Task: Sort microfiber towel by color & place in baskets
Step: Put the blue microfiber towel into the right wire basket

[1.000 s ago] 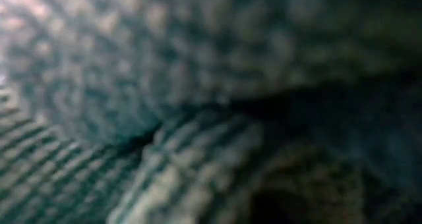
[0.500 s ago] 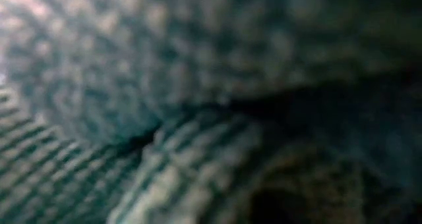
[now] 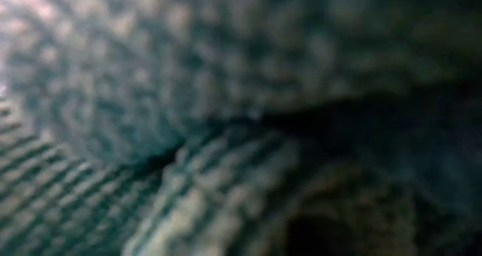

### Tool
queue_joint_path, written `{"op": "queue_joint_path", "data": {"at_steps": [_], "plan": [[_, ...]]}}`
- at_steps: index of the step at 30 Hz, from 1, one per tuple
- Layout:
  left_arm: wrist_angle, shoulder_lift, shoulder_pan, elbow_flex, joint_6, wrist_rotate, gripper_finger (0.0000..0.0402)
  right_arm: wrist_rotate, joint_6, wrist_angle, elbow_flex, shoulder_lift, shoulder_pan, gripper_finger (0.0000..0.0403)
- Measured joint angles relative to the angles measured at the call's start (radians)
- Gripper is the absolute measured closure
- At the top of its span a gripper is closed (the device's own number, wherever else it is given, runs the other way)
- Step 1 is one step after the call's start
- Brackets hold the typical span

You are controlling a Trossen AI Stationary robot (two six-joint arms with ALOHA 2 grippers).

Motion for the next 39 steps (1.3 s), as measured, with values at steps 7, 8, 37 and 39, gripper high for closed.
{"op": "queue_joint_path", "data": {"at_steps": [7,8,37,39], "plan": [[-0.006,0.0,0.0,0.0,0.0,0.001,0.0322,0.0,-0.024,0.009,0.0,0.089,0.0,0.0248],[-0.006,0.0,0.0,0.0,0.0,0.001,0.0322,0.0,-0.024,0.01,0.0,0.101,0.0,0.025],[-0.005,0.0,0.0,0.0,0.0,0.001,0.0322,0.001,-0.039,0.079,0.0,0.128,0.0,0.0394],[-0.005,0.0,0.0,0.0,0.0,0.001,0.0322,0.001,-0.039,0.087,0.0,0.115,0.0,0.0394]]}}
